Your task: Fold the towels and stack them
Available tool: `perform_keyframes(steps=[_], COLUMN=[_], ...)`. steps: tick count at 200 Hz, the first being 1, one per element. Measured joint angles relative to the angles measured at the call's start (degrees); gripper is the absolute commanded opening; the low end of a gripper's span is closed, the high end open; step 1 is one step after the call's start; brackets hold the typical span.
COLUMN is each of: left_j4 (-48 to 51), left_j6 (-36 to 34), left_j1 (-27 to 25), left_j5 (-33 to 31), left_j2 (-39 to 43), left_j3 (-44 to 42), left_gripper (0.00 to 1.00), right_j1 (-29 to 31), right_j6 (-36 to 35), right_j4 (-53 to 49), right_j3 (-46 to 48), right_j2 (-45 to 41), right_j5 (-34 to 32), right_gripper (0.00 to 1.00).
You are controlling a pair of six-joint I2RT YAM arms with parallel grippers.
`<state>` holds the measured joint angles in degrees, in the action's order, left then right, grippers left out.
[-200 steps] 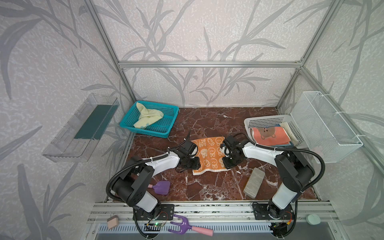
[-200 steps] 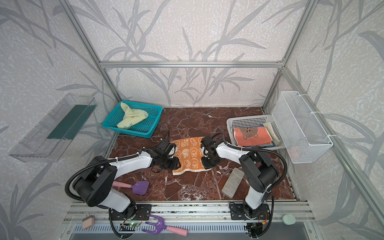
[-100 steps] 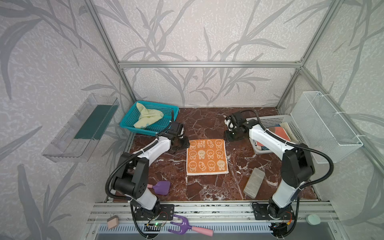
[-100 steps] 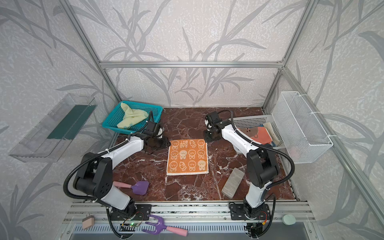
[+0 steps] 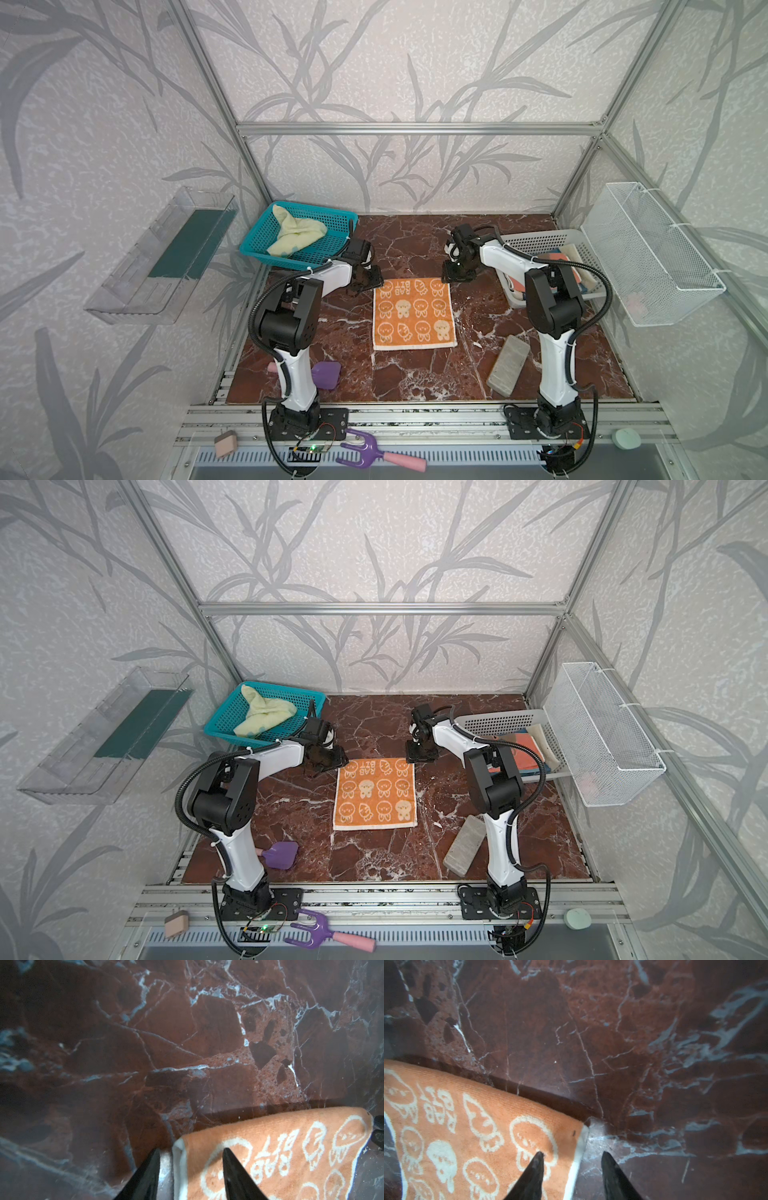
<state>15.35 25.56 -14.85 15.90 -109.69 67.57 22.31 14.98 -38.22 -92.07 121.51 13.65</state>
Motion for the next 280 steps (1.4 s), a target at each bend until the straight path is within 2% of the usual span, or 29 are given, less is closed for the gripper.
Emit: perform_keyframes(steps=[42, 58, 88, 104, 137, 181, 204, 225, 280], left_j4=[-2.08, -2.21, -2.62, -4.55, -8.66, -11.76, -15.43, -19.06, -24.35], left_j6=[-0.07, -0.04, -0.42, -1.49, -3.56, -5.18, -5.46, -5.27, -3.87], left_j1=[0.33, 0.42, 1.05, 1.36, 2.12, 2.67, 2.67, 2.67, 3.58], left_j5=[2.86, 3.82, 5.68, 7.61, 10.6, 13.03, 14.38, 15.58, 16.59], left_j2=[-1.11, -1.33, -1.46, -1.46, -0.13, 5.46, 9.57, 12.37, 14.08], left_j3=[0.46, 0.48, 0.48, 0.31, -1.25, -1.84, -5.07, -9.88, -20.98], left_gripper=[0.37, 0.27, 0.0, 0.0, 0.0, 0.0, 0.0, 0.0, 0.0], right_j1=[0.0, -0.02, -0.28, -0.46, -0.96, -1.25, -1.27, -1.27, -1.25], right_j6=[0.0, -0.13, -0.35, -0.7, -2.1, -3.96, -4.22, -4.35, -2.95], right_j4=[0.72, 0.76, 0.66, 0.68, 1.09, 2.64, 4.37, 7.02, 17.88], right_j3=[-0.76, -1.33, -2.27, -2.97, -4.7, -4.72, -3.74, 0.85, 21.14], right_j2=[2.86, 3.32, 3.87, 4.09, 3.96, 0.98, -1.86, -6.19, -16.65], right_j5=[1.11, 1.36, 1.42, 1.49, 1.44, 1.27, 1.4, 2.25, 6.64], right_gripper=[0.26, 0.18, 0.03, 0.0, 0.0, 0.0, 0.0, 0.0, 0.0])
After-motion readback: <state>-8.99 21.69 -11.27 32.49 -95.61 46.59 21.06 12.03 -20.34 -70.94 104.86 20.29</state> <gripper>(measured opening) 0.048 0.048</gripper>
